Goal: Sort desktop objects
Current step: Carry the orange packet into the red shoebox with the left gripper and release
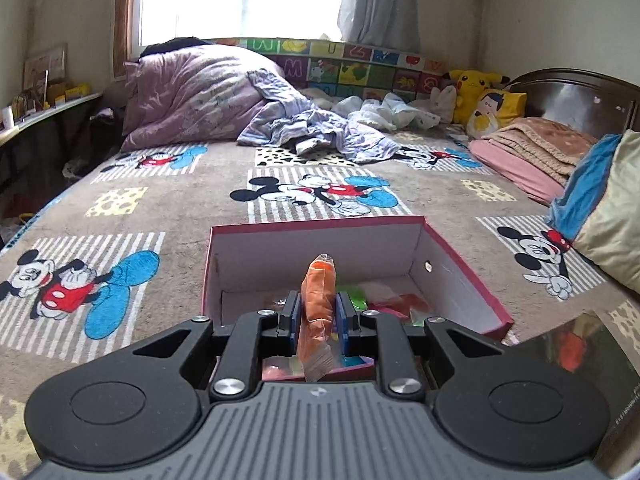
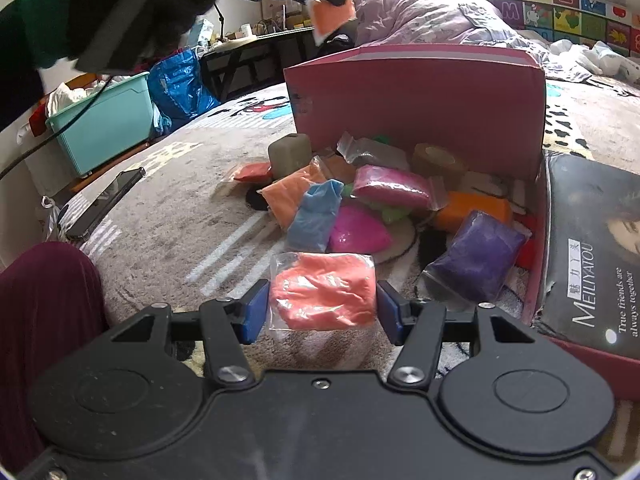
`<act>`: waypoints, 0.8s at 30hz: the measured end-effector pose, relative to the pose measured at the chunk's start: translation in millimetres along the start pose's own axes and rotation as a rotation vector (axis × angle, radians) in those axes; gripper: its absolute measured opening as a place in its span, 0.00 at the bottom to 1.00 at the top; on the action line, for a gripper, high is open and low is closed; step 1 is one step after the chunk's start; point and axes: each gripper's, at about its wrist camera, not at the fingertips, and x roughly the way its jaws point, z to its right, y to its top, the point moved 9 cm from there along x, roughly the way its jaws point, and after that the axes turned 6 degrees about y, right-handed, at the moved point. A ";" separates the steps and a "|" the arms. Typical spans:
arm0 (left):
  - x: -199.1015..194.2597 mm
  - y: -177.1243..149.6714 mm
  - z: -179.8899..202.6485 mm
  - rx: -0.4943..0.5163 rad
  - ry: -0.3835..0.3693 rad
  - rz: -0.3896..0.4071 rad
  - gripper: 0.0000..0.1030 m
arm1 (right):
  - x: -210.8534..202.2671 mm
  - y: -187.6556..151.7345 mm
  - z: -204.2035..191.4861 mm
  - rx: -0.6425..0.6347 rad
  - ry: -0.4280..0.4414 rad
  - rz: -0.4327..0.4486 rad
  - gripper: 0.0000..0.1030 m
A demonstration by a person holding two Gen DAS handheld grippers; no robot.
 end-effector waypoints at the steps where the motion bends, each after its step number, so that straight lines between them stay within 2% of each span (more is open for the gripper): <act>1: 5.4 0.5 -0.9 -0.007 0.001 -0.005 0.17 | 0.5 -0.5 0.3 0.003 0.002 -0.002 0.55; 7: 33.7 -3.0 -9.5 -0.061 0.028 -0.043 0.17 | 1.0 -1.2 1.9 0.015 0.008 -0.005 0.55; 12: 59.4 -15.2 -15.8 -0.081 0.060 -0.112 0.17 | 1.0 0.7 1.4 0.020 0.014 0.002 0.55; 18: 79.5 -27.1 -13.3 -0.035 0.116 -0.182 0.17 | 0.3 1.7 4.6 0.036 0.018 0.008 0.55; 24: 87.0 -34.8 -8.3 0.030 0.170 -0.220 0.17 | 1.8 2.5 6.4 0.043 0.020 0.010 0.55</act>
